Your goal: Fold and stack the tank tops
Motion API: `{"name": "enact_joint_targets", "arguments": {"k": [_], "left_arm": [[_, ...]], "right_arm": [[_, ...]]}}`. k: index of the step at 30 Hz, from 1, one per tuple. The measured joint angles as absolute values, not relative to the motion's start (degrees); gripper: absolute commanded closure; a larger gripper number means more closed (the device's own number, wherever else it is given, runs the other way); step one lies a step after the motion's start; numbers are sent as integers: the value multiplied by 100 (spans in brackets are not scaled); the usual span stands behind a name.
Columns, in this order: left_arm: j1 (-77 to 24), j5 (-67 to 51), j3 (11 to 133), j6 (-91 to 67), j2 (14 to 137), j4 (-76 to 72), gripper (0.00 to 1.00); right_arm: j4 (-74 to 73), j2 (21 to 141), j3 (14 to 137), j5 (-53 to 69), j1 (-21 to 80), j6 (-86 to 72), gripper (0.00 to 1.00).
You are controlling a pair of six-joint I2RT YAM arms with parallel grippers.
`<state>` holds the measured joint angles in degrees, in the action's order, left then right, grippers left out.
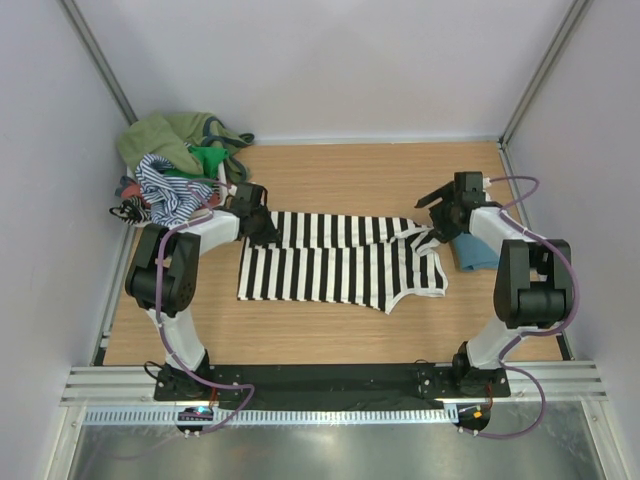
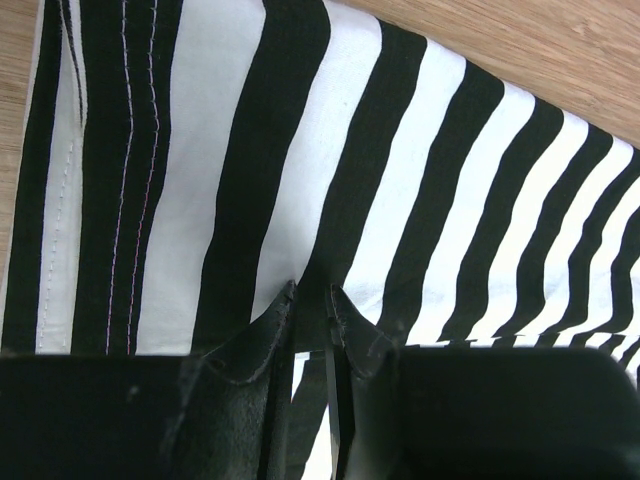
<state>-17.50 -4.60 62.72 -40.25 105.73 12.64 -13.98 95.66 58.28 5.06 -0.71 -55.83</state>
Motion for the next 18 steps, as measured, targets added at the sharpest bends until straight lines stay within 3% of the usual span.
{"name": "enact_joint_targets", "arguments": {"k": [9,12,15,18], "left_arm": [[-1752,-462,6272,-4025,10573,1264,81],[-1752,-462,6272,-4025,10573,1264,82],[-1752,-462,6272,-4025,10573,1264,81],[-1752,-464,6272,-4025,10573,1264,81]], "right_arm": [[-1892,9647,5964,-10,-95,-7166,21],[-1890,9843,5992,-14,-78,-7485,30],[-1883,10027,5990,-32,-45,-7710,45],[-1806,10132,5986,-32,-34,-7843,95]]}}
